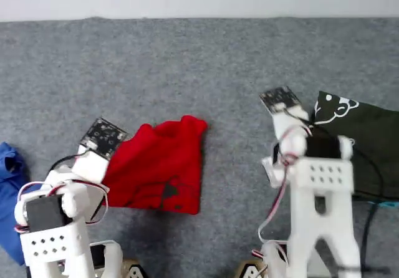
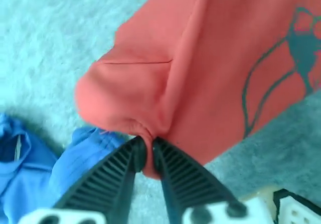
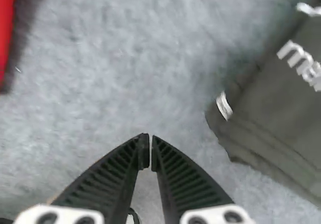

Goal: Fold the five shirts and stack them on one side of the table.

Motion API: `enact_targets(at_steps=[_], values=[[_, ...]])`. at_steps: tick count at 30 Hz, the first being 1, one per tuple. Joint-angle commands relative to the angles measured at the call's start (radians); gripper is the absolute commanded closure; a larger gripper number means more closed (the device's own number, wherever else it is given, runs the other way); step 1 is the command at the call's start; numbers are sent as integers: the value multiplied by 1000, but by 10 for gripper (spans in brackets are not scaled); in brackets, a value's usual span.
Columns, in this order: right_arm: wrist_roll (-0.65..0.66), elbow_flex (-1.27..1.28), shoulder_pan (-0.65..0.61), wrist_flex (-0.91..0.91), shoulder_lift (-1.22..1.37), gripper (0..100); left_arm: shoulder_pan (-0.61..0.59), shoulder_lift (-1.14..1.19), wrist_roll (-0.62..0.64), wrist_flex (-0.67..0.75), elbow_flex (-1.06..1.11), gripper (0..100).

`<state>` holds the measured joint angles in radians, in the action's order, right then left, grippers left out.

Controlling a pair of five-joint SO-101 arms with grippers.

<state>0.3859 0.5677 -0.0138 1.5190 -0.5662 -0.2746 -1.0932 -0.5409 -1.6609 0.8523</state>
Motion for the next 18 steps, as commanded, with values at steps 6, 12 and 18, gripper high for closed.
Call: enact_targets(at_steps=[6, 12, 18], values=[[-46, -434, -205, 56, 378, 886, -121, -14, 55, 58, -8, 788], [-46, -669, -366, 120, 595, 831, -198, -14, 86, 84, -4, 790], [-40, -824, -499, 133, 760, 831, -244, -9, 173, 150, -2, 790]])
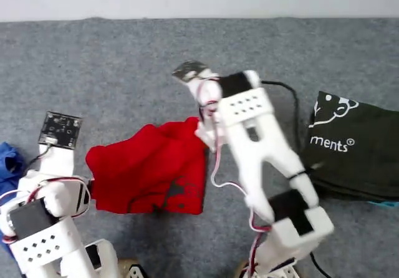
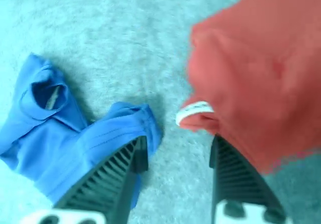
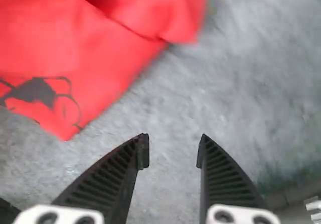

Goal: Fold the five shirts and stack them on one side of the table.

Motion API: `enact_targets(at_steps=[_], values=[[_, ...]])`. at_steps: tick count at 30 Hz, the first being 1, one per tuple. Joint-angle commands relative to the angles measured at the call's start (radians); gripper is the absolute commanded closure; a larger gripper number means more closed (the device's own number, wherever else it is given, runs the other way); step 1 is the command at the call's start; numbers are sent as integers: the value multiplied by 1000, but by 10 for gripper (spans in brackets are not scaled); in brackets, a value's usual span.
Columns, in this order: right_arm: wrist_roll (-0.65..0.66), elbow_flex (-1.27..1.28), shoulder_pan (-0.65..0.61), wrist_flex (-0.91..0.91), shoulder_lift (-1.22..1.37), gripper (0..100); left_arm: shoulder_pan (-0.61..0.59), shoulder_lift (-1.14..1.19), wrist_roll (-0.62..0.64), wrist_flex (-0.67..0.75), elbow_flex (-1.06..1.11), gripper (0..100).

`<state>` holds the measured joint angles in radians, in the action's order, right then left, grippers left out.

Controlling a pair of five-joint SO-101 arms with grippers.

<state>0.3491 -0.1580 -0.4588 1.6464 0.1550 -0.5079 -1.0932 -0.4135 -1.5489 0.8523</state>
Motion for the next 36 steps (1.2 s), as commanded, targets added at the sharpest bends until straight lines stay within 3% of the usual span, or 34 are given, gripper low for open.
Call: enact_targets(at_steps=[1, 15, 19, 27, 36], values=[[-3, -120, -71, 5, 67, 831, -9, -8, 63, 38, -2, 790], [-5, -394, -131, -15, 486, 836, -11, -12, 80, 44, 25, 790], [-5, -497, -131, 61, 544, 989, -11, -12, 80, 44, 24, 790], [2, -658, -93, 148, 504, 989, -11, -14, 80, 124, 1, 790], [97, -703, -85, 147, 216, 989, -11, -14, 80, 129, -110, 790]])
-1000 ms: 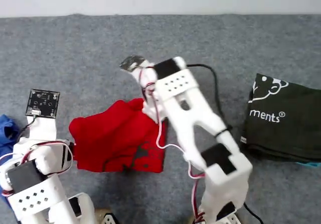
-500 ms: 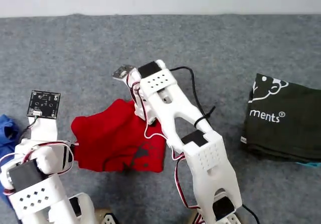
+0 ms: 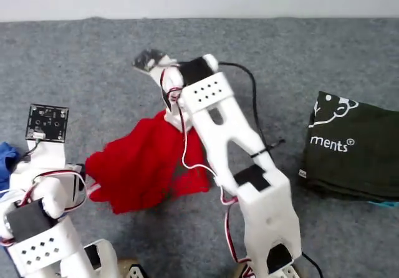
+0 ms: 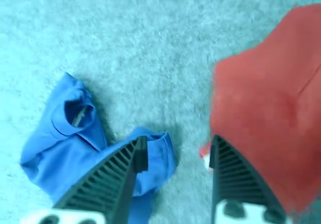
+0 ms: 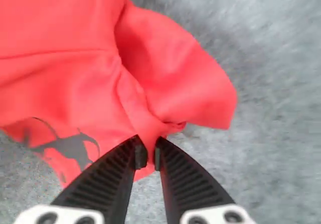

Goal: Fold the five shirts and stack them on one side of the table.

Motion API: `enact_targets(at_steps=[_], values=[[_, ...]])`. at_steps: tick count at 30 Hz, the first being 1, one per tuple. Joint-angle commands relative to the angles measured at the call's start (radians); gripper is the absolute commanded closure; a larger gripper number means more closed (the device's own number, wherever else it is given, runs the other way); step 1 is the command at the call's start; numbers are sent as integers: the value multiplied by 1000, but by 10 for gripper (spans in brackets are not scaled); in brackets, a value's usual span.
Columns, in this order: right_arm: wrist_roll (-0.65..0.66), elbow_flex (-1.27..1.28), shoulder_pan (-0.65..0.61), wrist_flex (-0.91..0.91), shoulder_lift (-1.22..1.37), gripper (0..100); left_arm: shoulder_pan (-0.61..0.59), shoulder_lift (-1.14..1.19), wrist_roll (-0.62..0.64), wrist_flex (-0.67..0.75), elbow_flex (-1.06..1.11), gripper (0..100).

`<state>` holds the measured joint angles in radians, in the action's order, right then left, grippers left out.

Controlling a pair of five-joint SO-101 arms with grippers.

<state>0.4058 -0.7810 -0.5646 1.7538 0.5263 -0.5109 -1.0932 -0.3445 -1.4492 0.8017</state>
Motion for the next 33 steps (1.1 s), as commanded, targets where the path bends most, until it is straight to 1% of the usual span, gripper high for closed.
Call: enact_targets(at_steps=[1, 7, 11, 14, 28, 30, 33], values=[[54, -103, 21, 39, -183, 989, -8, -14, 11, 31, -61, 790], [120, -281, 16, 38, -289, 989, -8, -14, 11, 31, -62, 791], [121, -419, 21, 18, -300, 989, -8, -14, 11, 31, -67, 791], [120, -445, 18, 36, -294, 989, -8, -14, 11, 29, -67, 791], [114, 77, 30, 44, -311, 986, -9, -14, 12, 25, -73, 791], [114, 140, 35, 44, -349, 961, -9, -14, 12, 23, -82, 791], [112, 224, 35, 44, -433, 868, -9, -14, 12, 23, -88, 791]])
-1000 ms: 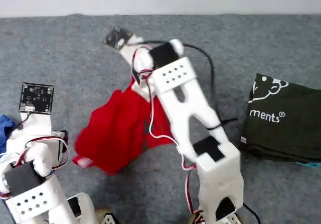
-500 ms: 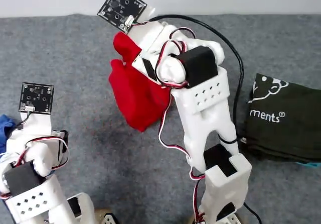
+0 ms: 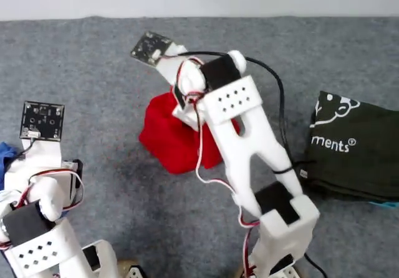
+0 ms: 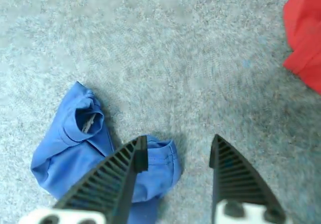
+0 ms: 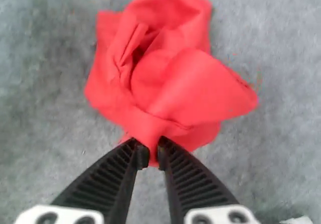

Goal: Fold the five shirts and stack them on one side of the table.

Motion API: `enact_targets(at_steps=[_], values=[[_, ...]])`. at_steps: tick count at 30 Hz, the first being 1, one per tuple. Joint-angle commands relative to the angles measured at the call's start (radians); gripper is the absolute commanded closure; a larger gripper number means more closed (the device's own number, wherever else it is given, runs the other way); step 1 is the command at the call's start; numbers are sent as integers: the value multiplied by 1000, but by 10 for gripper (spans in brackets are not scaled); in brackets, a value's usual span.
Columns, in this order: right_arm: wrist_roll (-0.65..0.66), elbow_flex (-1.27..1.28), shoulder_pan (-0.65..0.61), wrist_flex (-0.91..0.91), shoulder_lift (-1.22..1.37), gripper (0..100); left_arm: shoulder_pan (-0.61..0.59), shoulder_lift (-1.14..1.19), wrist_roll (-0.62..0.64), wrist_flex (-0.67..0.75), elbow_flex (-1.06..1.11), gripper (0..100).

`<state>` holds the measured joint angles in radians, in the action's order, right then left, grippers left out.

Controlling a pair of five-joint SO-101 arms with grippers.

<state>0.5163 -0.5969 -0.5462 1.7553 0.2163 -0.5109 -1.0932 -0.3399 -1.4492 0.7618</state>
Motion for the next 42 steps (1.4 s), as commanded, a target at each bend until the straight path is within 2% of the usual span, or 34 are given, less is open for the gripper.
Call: enact_targets(at_steps=[1, 6, 11, 13, 16, 17, 20, 26, 30, 32, 37, 42], values=[[-5, 58, 16, 42, -157, 840, -9, -14, 8, 23, -47, 791], [-35, 64, 41, 31, -223, 812, -9, -14, 8, 25, -41, 791], [-71, 69, 116, -25, -133, 813, -9, -14, 8, 25, -39, 791], [-68, 69, 142, -62, -70, 850, -9, -14, 8, 23, -39, 791], [-64, 66, 157, -145, 47, 957, -9, -14, 8, 15, -38, 791], [-66, 66, 150, -170, 79, 988, -9, -14, 8, 9, -38, 791], [-69, 64, 77, -168, 162, 976, -9, -14, 8, -5, -38, 791], [-71, 66, -137, 36, 231, 990, -9, -14, 8, -18, -38, 791], [-84, 64, -173, 38, 191, 990, -9, -14, 8, -14, -38, 791], [-78, 44, -163, 31, 148, 990, -9, -14, 8, -12, -28, 791], [-80, -64, -13, -15, 113, 978, -9, -14, 8, -12, 4, 791], [-98, -123, 102, -91, 196, 797, -9, -14, 8, -12, 10, 791]])
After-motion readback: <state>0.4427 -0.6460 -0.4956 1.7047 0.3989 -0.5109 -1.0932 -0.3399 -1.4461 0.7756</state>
